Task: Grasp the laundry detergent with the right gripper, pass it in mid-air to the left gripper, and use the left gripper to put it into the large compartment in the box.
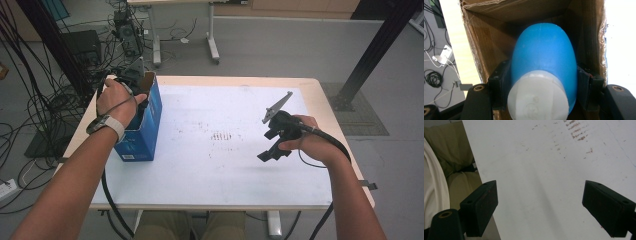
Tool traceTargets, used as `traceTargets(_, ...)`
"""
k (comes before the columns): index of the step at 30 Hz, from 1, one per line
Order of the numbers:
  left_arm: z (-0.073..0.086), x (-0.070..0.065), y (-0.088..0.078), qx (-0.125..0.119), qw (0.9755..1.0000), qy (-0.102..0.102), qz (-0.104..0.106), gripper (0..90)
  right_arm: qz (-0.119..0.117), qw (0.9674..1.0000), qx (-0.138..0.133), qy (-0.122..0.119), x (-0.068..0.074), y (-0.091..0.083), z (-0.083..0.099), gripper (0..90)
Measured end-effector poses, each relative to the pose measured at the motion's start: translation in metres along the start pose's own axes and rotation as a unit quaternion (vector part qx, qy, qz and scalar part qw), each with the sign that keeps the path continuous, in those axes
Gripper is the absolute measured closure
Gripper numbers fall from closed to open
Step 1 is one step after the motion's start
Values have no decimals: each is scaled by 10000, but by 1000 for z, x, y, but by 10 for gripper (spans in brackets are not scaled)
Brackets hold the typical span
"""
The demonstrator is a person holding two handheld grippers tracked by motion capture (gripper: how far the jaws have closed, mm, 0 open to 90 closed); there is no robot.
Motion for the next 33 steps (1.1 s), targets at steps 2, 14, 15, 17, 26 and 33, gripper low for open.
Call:
traceTargets(2, 0, 0, 0, -13, 10000, -5, 3, 381, 3, 10000, -4, -8, 0, 0, 0, 132)
traceTargets(14, 0, 0, 0, 3, 10000, -4, 1, 381, 5, 10000, 24, -9, 1, -1, 0, 132)
traceTargets(15, 0, 0, 0, -5, 10000, -2, -2, 381, 6, 10000, 26, -7, 1, -1, 0, 131)
traceTargets(17, 1, 0, 0, 2, 10000, -2, 4, 381, 8, 10000, 29, -8, 1, -1, 0, 132)
traceTargets(26, 1, 0, 0, -8, 10000, 4, 3, 381, 10, 10000, 37, -15, 1, -1, 0, 131)
traceTargets(33, 1, 0, 0, -10, 10000, 2, 3, 381, 20, 10000, 26, -11, 1, -2, 0, 131)
Point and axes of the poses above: each handheld gripper's, and its own axes: y roughly forward along the jaws, z roughly out of its underside, x roughly to its left, the point moved 10 cm from there along y, roughly forward along the jaws, and after that the axes turned 1 degree about z, right-handed, at the moved point
